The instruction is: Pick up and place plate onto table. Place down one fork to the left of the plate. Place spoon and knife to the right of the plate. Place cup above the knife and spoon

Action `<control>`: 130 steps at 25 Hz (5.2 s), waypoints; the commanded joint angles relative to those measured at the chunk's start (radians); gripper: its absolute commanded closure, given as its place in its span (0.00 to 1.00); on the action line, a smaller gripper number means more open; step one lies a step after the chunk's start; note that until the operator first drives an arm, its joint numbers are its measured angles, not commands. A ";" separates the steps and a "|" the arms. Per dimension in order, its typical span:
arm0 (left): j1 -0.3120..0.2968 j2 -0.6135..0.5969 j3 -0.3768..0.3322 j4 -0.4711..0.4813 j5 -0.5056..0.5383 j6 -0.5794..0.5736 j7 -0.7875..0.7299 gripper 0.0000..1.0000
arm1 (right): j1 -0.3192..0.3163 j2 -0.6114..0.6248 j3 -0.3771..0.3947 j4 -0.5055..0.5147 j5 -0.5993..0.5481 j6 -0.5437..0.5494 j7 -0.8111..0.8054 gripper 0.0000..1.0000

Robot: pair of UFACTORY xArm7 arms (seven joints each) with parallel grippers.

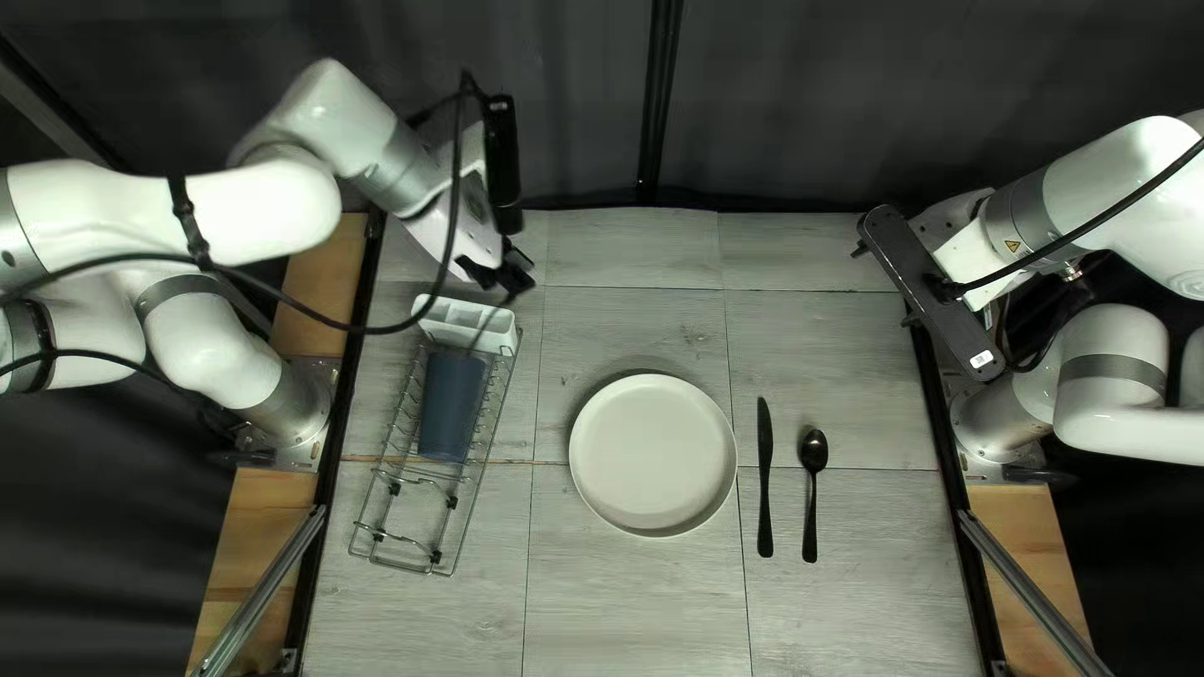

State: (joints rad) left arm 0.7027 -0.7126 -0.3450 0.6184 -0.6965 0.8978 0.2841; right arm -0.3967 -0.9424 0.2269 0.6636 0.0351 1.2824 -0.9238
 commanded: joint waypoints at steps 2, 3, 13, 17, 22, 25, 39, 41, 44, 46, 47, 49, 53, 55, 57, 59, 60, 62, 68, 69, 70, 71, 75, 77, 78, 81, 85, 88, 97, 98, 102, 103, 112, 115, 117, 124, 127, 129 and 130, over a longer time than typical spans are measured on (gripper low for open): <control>0.007 0.013 -0.030 0.018 -0.002 0.007 -0.052 1.00 | 0.000 0.000 0.000 0.000 0.000 0.000 0.000 0.00; 0.007 0.013 -0.030 0.018 -0.002 0.007 -0.052 1.00 | 0.000 0.000 0.000 0.000 0.000 0.000 0.000 0.00; -0.006 0.054 -0.099 -0.010 -0.163 -0.084 -0.270 1.00 | 0.000 0.000 0.000 0.000 0.000 0.000 0.000 0.00; -0.009 0.086 -0.106 -0.036 -0.238 -0.125 -0.300 1.00 | 0.000 0.000 0.000 0.000 0.000 0.000 0.000 0.00; 0.003 0.163 -0.115 -0.023 -0.255 -0.141 -0.312 1.00 | 0.000 0.000 0.000 0.000 0.000 0.000 0.000 0.00; 0.003 0.163 -0.115 -0.023 -0.255 -0.141 -0.312 1.00 | 0.000 0.000 0.000 0.000 0.000 0.000 0.000 0.00; 0.039 0.419 -0.395 0.045 -0.156 -0.416 -0.671 1.00 | 0.000 0.000 0.000 0.000 0.000 0.000 0.000 0.00; 0.061 0.410 -0.426 0.040 -0.107 -0.391 -0.763 1.00 | 0.000 0.000 0.000 0.000 0.000 0.000 0.000 0.00; 0.079 0.366 -0.444 0.041 -0.060 -0.312 -0.881 1.00 | 0.000 0.000 0.000 0.000 0.000 0.000 0.000 0.00; 0.097 0.356 -0.460 0.061 -0.022 -0.253 -0.969 1.00 | 0.000 0.000 0.000 0.000 0.000 0.000 0.000 0.00; 0.111 0.357 -0.479 0.074 0.003 -0.224 -1.035 1.00 | 0.000 0.000 0.000 0.000 0.000 0.000 0.000 0.00; 0.126 0.362 -0.502 0.080 0.025 -0.210 -1.107 1.00 | 0.000 0.000 0.000 0.000 0.000 0.000 0.000 0.00; 0.135 0.360 -0.519 0.074 0.033 -0.203 -1.173 1.00 | 0.000 0.000 0.000 0.000 0.000 0.000 0.000 0.00; 0.135 0.360 -0.519 0.074 0.033 -0.203 -1.173 1.00 | 0.000 0.000 0.000 0.000 0.000 0.000 0.000 0.00; 0.135 0.360 -0.519 0.074 0.033 -0.203 -1.173 1.00 | 0.000 0.000 0.000 0.000 0.000 0.000 0.000 0.00; 0.134 0.370 -0.511 0.056 0.016 -0.220 -1.158 1.00 | 0.000 0.000 0.000 0.000 0.000 0.000 0.000 0.00; 0.142 0.383 -0.521 0.043 0.020 -0.243 -1.162 1.00 | 0.000 0.000 0.000 0.000 0.000 0.000 0.000 0.00; 0.147 0.399 -0.531 0.015 0.013 -0.276 -1.165 1.00 | 0.000 0.000 0.000 0.000 0.000 0.000 0.000 0.00; 0.165 0.385 -0.565 -0.004 0.048 -0.242 -1.265 1.00 | 0.000 0.000 0.000 0.000 0.000 0.000 0.000 0.00; 0.169 0.393 -0.569 -0.005 0.053 -0.243 -1.271 1.00 | 0.000 0.000 0.000 0.000 0.000 0.000 0.000 0.00; 0.180 0.410 -0.581 0.000 0.069 -0.242 -1.289 1.00 | 0.000 0.000 0.000 0.000 0.000 0.000 0.000 0.00; 0.187 0.420 -0.588 0.003 0.079 -0.241 -1.298 1.00 | 0.000 0.000 0.000 0.000 0.000 0.000 0.000 0.00; 0.237 0.507 -0.626 0.019 0.156 -0.242 -1.359 1.00 | 0.000 0.000 0.000 0.000 0.000 0.000 0.000 0.00; 0.260 0.547 -0.640 0.027 0.203 -0.237 -1.401 1.00 | 0.000 0.000 0.000 0.000 0.000 0.000 0.000 0.00; 0.266 0.558 -0.642 0.028 0.214 -0.232 -1.413 1.00 | 0.000 0.000 0.000 0.000 0.000 0.000 0.000 0.00; 0.278 0.570 -0.646 0.030 0.238 -0.215 -1.454 1.00 | 0.000 0.000 0.000 0.000 0.000 0.000 0.000 0.00; 0.297 0.609 -0.657 0.033 0.287 -0.222 -1.501 1.00 | 0.000 0.000 0.000 0.000 0.000 0.000 0.000 0.00; 0.313 0.690 -0.656 0.038 0.365 -0.259 -1.532 1.00 | 0.000 0.000 0.000 0.000 0.000 0.000 0.000 0.00; 0.335 0.763 -0.626 0.032 0.407 -0.281 -1.488 1.00 | 0.000 0.000 0.000 0.000 0.000 0.000 0.000 0.00; 0.339 0.766 -0.623 0.033 0.407 -0.278 -1.480 1.00 | 0.000 0.000 0.000 0.000 0.000 0.000 0.000 0.00; 0.350 0.774 -0.614 0.041 0.409 -0.259 -1.462 1.00 | 0.000 0.000 0.000 0.000 0.000 0.000 0.000 0.00; 0.353 0.778 -0.610 0.043 0.412 -0.257 -1.457 1.00 | 0.000 0.000 0.000 0.000 0.000 0.000 0.000 0.00; 0.371 0.820 -0.591 0.052 0.421 -0.252 -1.425 1.00 | 0.000 0.000 0.000 0.000 0.000 0.000 0.000 0.00; 0.378 0.829 -0.586 0.053 0.421 -0.251 -1.412 1.00 | 0.000 0.000 0.000 0.000 0.000 0.000 0.000 0.00; 0.382 0.832 -0.584 0.054 0.418 -0.249 -1.403 1.00 | 0.000 0.000 0.000 0.000 0.000 0.000 0.000 0.00; 0.394 0.858 -0.574 0.049 0.419 -0.262 -1.376 1.00 | 0.000 0.000 0.000 0.000 0.000 0.000 0.000 0.00; 0.400 0.874 -0.568 0.047 0.420 -0.269 -1.361 1.00 | 0.000 0.000 0.000 0.000 0.000 0.000 0.000 0.00; 0.404 0.882 -0.565 0.044 0.419 -0.276 -1.353 1.00 | 0.000 0.000 0.000 0.000 0.000 0.000 0.000 0.00; 0.407 0.887 -0.564 0.043 0.417 -0.279 -1.347 0.99 | 0.000 0.000 0.000 0.000 0.000 0.000 0.000 0.00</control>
State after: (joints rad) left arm 1.1052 0.1657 -0.9114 0.6636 -0.2774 0.6250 -1.0720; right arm -0.3967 -0.9424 0.2269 0.6636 0.0351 1.2824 -0.9239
